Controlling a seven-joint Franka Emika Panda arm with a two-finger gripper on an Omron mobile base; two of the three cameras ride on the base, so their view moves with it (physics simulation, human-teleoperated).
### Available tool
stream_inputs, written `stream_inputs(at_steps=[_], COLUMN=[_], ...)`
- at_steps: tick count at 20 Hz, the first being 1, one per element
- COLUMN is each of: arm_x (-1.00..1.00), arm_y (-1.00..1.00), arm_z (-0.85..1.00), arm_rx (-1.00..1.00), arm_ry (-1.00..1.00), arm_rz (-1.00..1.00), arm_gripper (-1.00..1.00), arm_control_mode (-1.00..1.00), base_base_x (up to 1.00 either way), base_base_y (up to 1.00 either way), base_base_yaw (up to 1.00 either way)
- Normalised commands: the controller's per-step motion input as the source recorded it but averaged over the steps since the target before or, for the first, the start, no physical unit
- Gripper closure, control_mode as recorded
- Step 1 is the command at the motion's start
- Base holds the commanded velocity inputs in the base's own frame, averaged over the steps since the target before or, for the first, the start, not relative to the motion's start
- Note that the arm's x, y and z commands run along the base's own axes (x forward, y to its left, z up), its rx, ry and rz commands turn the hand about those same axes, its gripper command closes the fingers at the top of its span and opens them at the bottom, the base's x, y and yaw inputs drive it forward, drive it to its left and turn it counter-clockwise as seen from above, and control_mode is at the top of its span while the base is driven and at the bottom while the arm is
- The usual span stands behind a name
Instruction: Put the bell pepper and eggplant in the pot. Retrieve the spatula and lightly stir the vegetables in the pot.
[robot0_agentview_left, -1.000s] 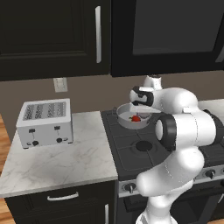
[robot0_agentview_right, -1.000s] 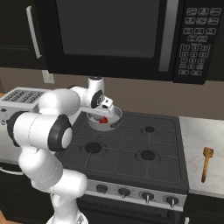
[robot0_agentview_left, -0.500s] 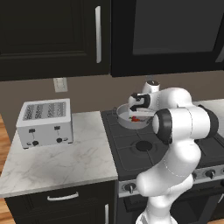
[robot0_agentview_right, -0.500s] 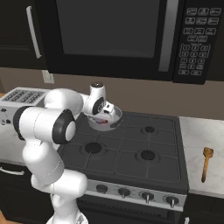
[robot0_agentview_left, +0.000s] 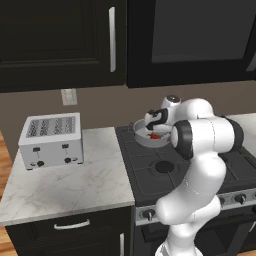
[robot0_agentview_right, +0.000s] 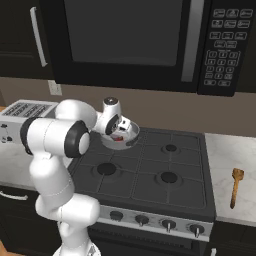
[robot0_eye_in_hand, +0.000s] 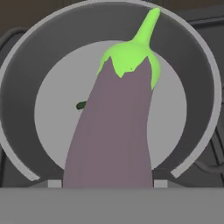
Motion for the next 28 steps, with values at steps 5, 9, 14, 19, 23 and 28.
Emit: stream_inputs(at_steps=[5,9,14,19,23,28], arm_x=[0.44,0.09,0.18,0.16,0.19,0.00], arm_y=[0.00,-0.01,-0.06,-0.14,-0.27,-0.21], arm_z=[0.00,0.00,-0.29,-0.26,-0.09,-0.08], arm_rx=[0.00,0.00,0.00,0.00,0.00,0.00], arm_ry=[0.01,0.04,0.02,0.00,0.00,0.01], arm_rz=[0.00,0.00,0.04,0.07,0.14,0.20], arm_gripper=[1.00,1.00,1.00,1.00,1.00,1.00], arm_control_mode=[-1.00,-1.00,-1.00,-1.00,-1.00,-1.00], base_base_x=[0.00,0.00,0.00,0.00,0.00,0.00], base_base_y=[0.00,0.00,0.00,0.00,0.00,0.00], base_base_yaw=[0.00,0.00,0.00,0.00,0.00,0.00])
